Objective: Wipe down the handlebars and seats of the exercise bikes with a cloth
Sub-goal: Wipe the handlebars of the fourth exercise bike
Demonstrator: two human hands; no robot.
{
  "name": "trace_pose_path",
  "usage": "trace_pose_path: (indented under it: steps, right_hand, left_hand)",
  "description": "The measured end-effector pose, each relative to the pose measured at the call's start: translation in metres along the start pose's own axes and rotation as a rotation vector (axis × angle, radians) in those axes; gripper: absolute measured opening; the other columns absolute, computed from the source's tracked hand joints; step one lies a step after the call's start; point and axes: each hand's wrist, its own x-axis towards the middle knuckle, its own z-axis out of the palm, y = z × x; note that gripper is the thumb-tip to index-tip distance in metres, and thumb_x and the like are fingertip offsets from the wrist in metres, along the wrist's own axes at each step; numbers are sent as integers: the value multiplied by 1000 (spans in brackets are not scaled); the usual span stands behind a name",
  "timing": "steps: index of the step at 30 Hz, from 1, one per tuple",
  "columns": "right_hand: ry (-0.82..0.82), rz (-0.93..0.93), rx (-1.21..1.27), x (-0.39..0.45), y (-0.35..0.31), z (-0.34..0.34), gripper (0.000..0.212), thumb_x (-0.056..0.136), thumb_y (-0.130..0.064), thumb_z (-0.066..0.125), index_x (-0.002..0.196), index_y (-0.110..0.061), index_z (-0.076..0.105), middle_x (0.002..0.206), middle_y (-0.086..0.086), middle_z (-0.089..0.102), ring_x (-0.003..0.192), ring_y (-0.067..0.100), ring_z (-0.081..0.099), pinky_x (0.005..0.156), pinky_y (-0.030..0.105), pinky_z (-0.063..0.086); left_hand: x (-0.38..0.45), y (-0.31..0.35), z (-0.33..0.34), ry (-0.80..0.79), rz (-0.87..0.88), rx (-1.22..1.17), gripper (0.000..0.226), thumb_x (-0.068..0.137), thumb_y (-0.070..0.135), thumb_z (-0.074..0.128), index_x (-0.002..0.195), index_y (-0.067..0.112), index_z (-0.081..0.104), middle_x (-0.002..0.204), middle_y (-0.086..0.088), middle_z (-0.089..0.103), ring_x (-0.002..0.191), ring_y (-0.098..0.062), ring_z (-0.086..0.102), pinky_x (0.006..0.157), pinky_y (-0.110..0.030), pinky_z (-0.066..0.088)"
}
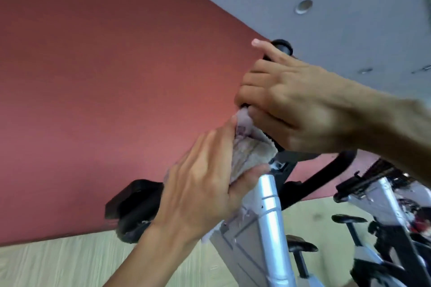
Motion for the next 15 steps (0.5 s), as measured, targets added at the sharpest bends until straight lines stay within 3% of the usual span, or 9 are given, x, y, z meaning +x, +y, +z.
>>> trace_pose_path:
  steps: [3,5,8,10,13,15]
  right_hand:
    - [21,69,22,0,-6,1,42,99,-29,25,93,-12,63,87,1,57,96,25,51,127,36,-3]
    - [41,128,24,-2,-13,4,46,97,-30,24,97,-8,64,93,4,59,102,26,50,126,35,-1]
    - [51,221,62,-14,-30,8,54,96,-28,27,129,-4,63,132,16,60,131,29,44,122,33,10]
    - [73,308,142,-28,-43,8,55,101,-24,30,150,-4,46,159,13,40,152,22,26,123,28,8]
    - [76,372,211,-46,-61,9,51,109,-12,35,159,-9,29,169,3,20,157,12,11,125,23,3]
    - [93,421,232,-53,-70,8,51,110,-13,35,160,-11,28,169,0,18,156,9,12,122,18,3]
  left_hand:
    - [-5,-2,-2,91,-25,-27,63,105,58,37,109,0,60,98,-7,63,84,-20,58,51,-35,50]
    - [-9,-3,-1,148,-74,7,57,104,54,42,103,0,60,107,-12,62,94,-24,55,55,-39,51]
    - [-12,1,7,225,-116,25,51,106,44,43,123,-1,60,149,-18,48,129,-29,49,86,-43,54]
    - [-10,6,14,271,-54,-19,49,107,36,44,140,1,54,158,-14,42,139,-27,48,103,-41,50]
    - [-18,6,23,313,87,33,41,107,28,50,140,4,58,146,-12,57,128,-27,59,103,-39,51]
    - [-23,2,24,323,173,127,41,107,27,50,142,8,58,141,-10,61,118,-26,64,96,-38,55]
